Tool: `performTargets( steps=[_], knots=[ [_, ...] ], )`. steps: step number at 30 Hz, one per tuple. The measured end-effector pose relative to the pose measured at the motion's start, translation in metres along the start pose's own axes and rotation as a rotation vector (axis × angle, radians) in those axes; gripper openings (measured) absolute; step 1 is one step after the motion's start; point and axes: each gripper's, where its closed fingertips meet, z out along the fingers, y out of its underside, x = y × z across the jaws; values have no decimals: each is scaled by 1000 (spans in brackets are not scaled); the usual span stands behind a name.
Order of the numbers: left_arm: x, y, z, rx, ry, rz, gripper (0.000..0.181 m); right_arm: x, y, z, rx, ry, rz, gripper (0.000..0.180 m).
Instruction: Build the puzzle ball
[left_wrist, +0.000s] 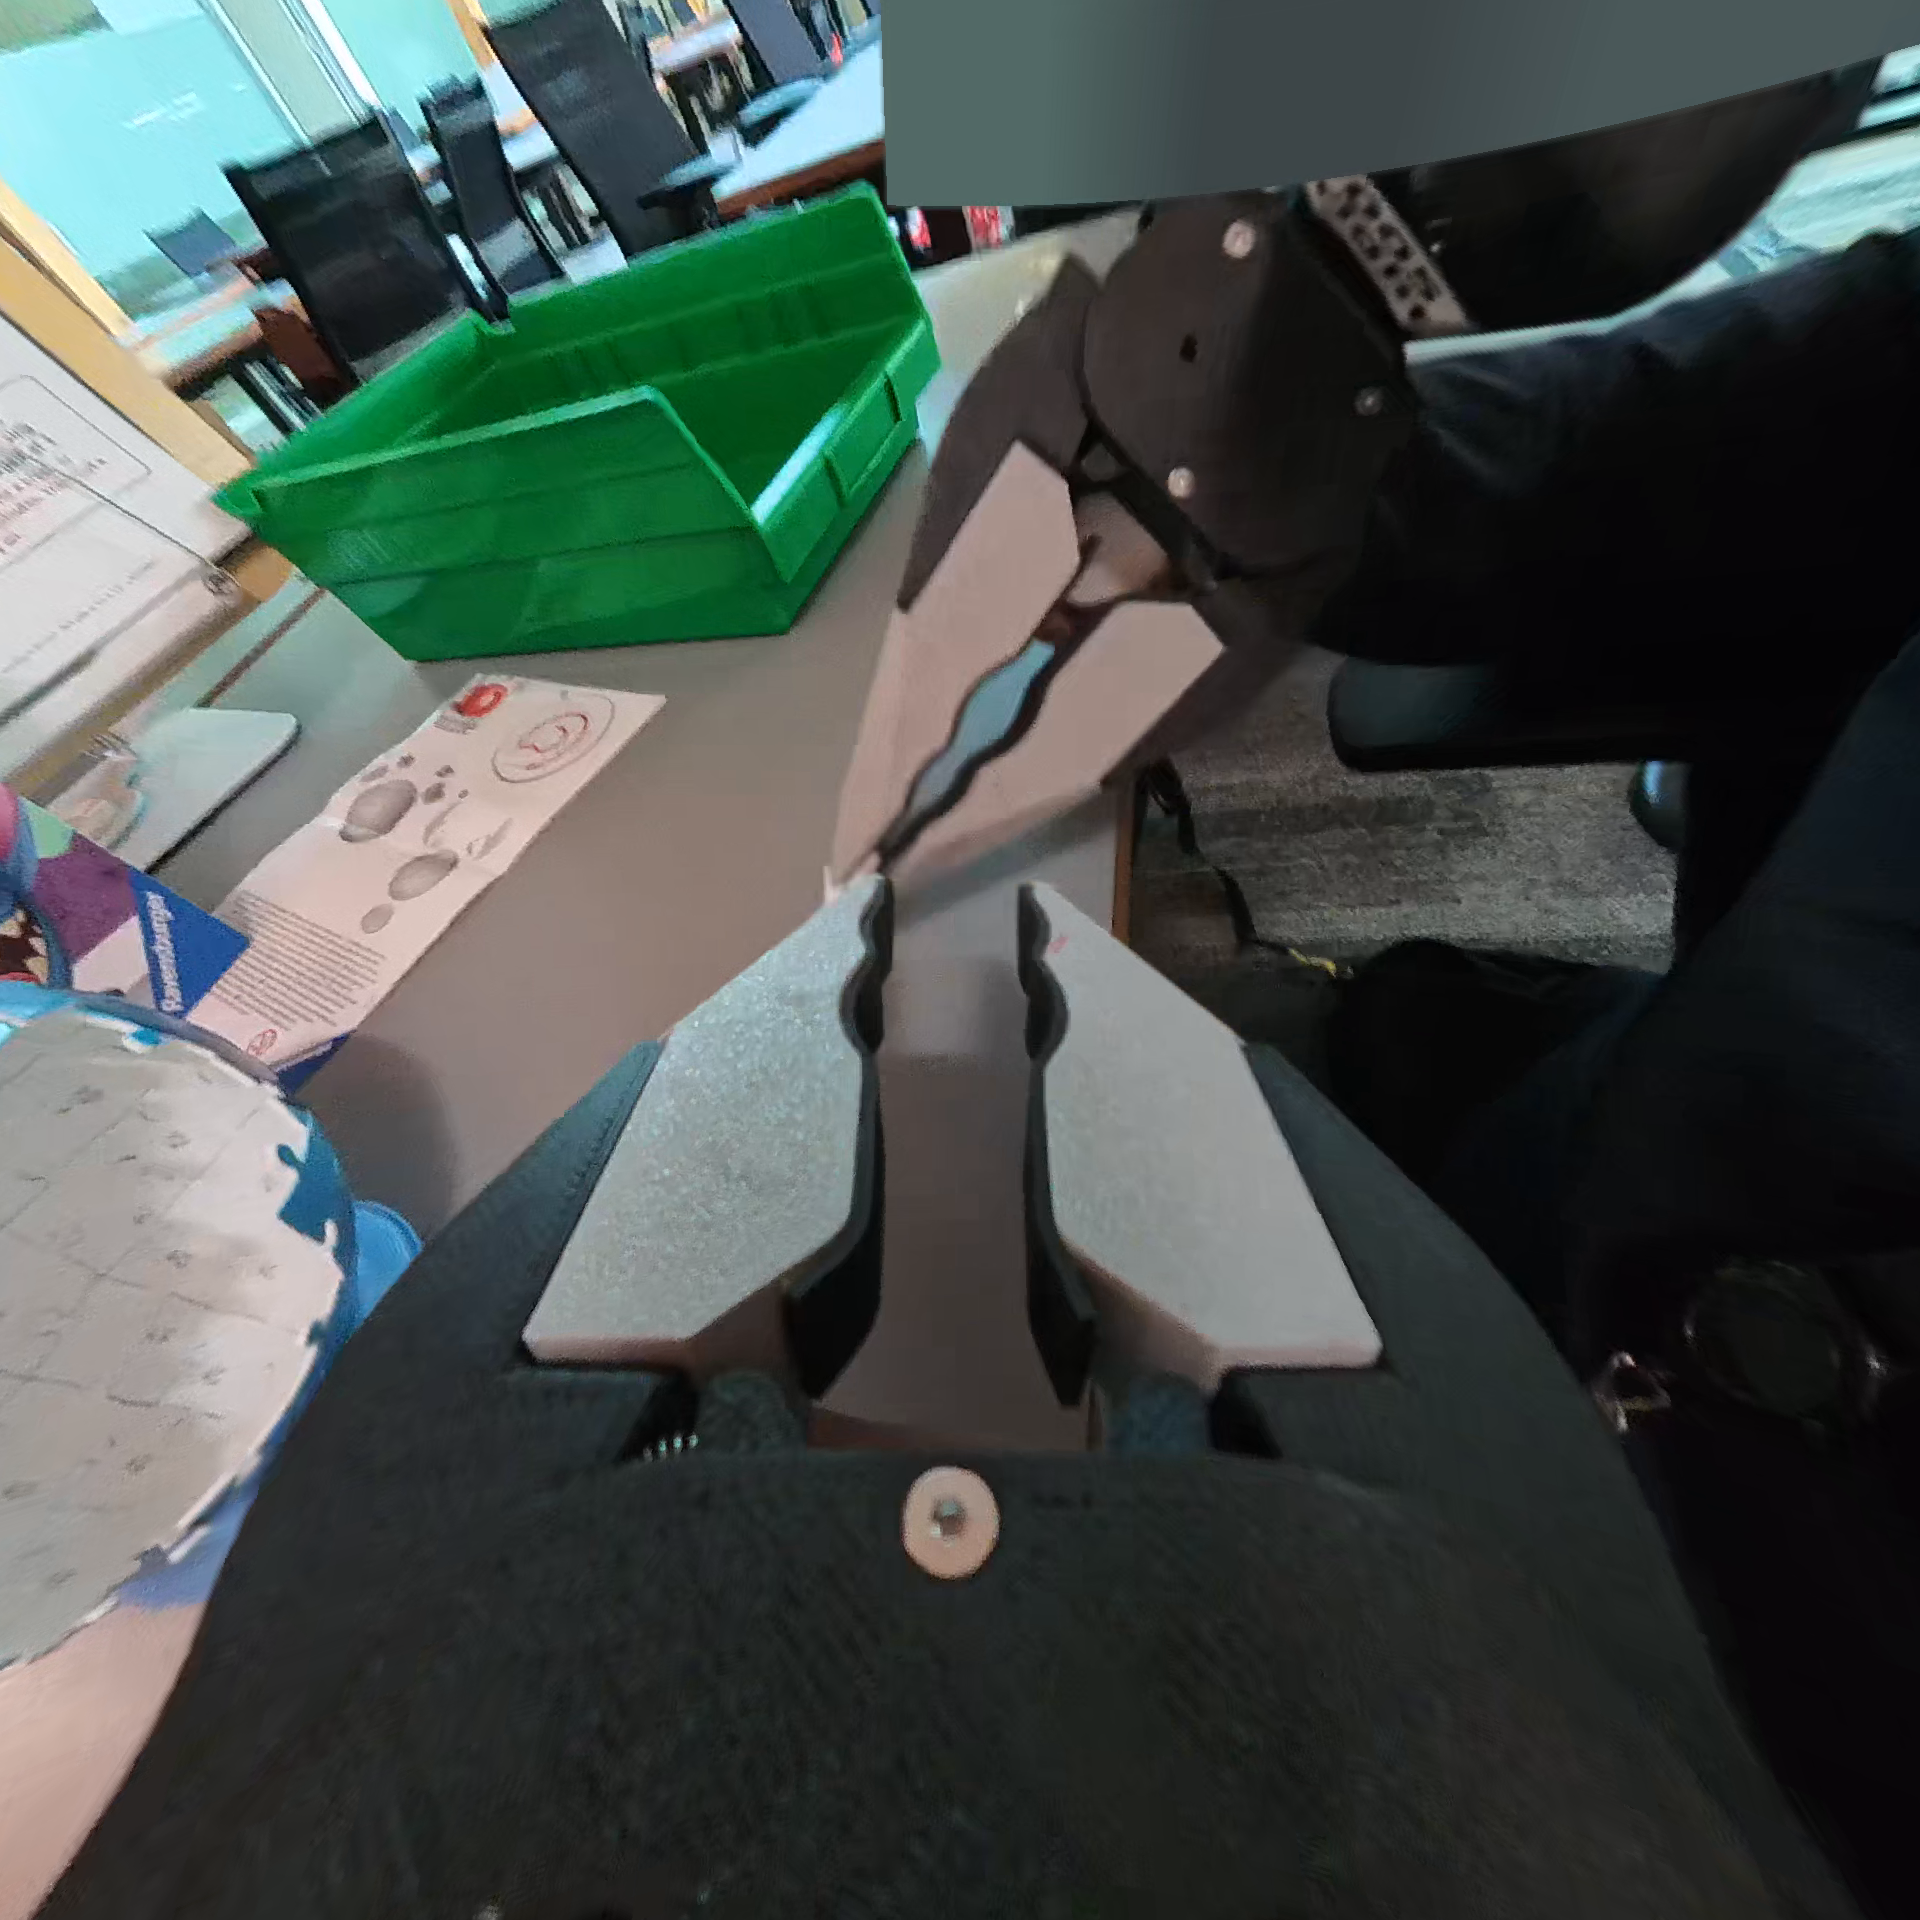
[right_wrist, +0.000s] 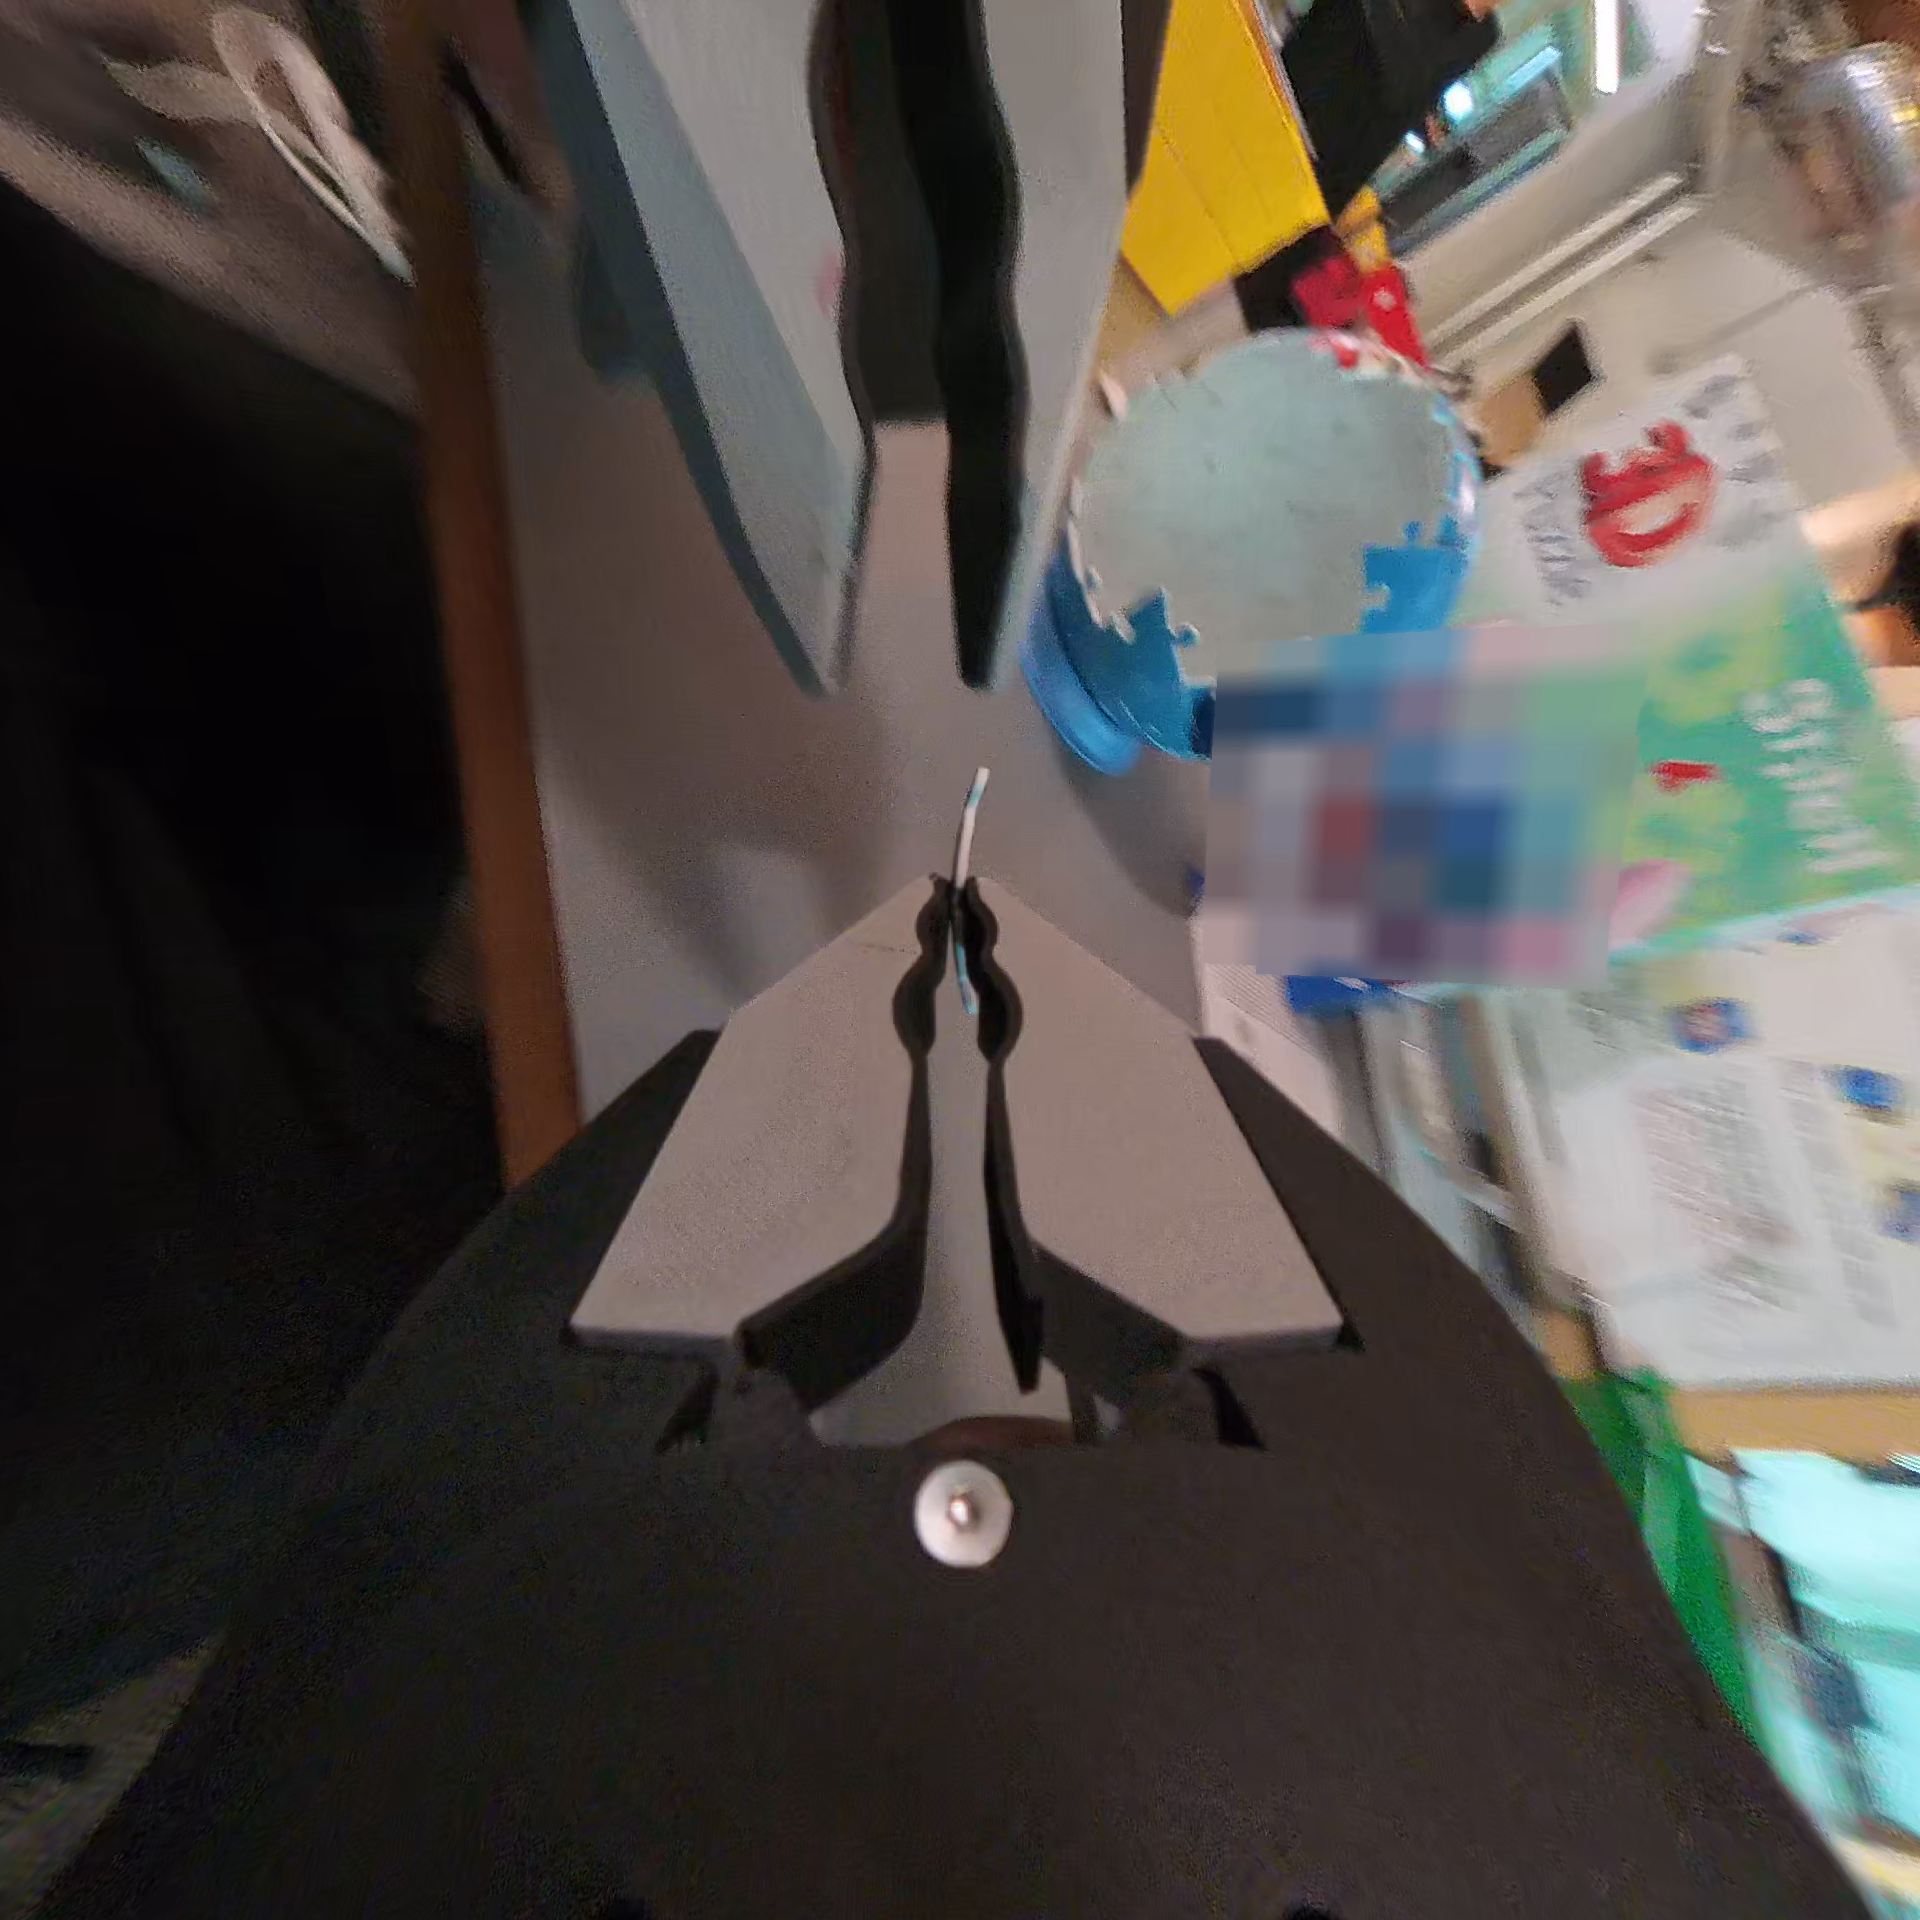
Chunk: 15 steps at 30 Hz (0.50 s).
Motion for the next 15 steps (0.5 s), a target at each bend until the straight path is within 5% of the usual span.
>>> performTargets(
  steps=[5,15],
  knots=[
    [-13,28,-3,-129,-87,40,24,-5,9,7,-46,8,-42,0],
    [-25,27,-11,-79,-102,100,25,-9,-9,28,-16,-10,-87,0]
  ],
)
